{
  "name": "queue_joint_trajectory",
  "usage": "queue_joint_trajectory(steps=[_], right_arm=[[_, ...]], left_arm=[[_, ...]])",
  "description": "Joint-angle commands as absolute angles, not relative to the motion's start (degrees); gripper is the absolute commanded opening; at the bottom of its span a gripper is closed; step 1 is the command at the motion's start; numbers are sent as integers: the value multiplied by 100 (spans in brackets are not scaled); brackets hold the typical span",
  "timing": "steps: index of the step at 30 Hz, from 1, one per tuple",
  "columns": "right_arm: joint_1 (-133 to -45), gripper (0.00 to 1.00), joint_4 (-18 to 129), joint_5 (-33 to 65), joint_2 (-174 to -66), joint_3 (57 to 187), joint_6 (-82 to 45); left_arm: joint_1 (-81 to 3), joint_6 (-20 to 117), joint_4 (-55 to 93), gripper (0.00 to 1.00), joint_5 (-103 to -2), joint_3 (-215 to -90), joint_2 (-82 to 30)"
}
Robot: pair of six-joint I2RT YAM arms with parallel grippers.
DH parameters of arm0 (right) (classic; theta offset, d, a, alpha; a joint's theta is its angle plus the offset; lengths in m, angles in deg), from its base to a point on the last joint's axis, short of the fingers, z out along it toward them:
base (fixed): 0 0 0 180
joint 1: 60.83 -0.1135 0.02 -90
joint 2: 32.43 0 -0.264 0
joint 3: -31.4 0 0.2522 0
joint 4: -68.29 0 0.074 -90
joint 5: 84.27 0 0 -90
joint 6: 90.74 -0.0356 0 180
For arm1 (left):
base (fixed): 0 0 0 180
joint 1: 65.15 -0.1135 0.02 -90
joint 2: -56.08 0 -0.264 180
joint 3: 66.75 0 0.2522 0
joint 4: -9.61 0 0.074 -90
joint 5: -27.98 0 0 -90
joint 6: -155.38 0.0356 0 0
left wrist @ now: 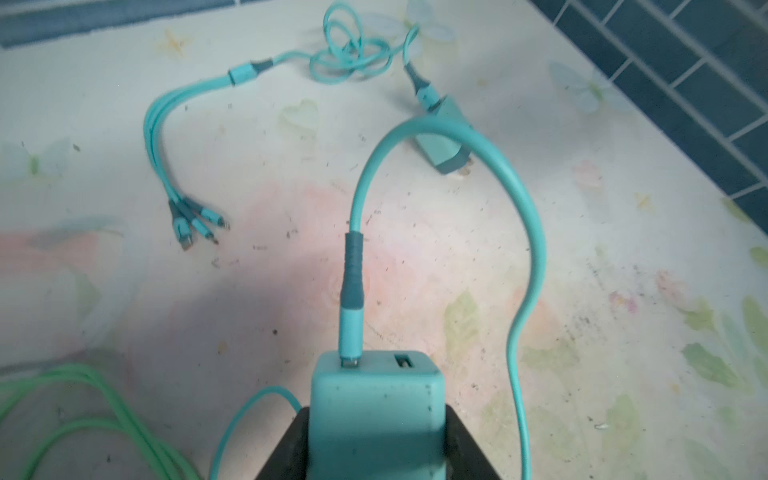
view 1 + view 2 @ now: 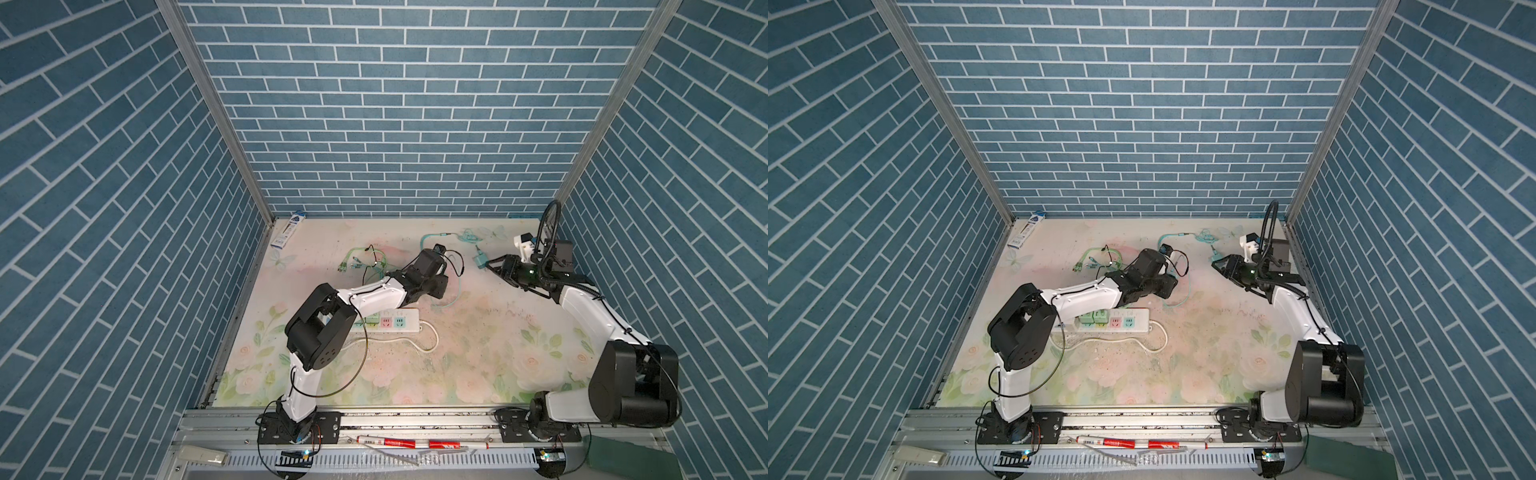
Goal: Insert the plug
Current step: 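Lift the teal charger with the left gripper toward the right gripper, then grasp the teal charger with the right gripper while the left gripper opens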
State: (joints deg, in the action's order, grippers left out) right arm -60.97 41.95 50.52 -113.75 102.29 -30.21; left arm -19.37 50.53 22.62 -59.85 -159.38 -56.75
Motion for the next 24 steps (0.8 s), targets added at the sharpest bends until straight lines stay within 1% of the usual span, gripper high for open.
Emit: queue_joint_trajectory(steps=[1, 5, 10, 13, 18, 24], right_arm=[[-6373, 48, 3760, 5566, -11708, 10890, -2640], [-6897, 49, 3030, 5447, -12095, 11745, -2210], [-7316, 50, 2286, 5028, -12535, 12544, -1797], [-7549, 51, 2067, 4923, -12662, 12687, -1631], [-7701, 51, 1901, 4564, -12589, 12624, -1574], [-7713, 51, 1848, 4888, -12651, 12659, -1471]], left_arm=[[-1980, 5624, 1279, 24, -5378, -15713, -5445], [-1985, 5926, 490, 23, -5138, -15269, -5118], [-2030, 6237, 409, 23, -5027, -15224, -4972], [-2106, 6259, 332, 23, -4880, -15123, -4886], [-2213, 6317, 121, 22, -4782, -14802, -4651], [-2218, 6509, -76, 21, -4572, -14495, -4445]])
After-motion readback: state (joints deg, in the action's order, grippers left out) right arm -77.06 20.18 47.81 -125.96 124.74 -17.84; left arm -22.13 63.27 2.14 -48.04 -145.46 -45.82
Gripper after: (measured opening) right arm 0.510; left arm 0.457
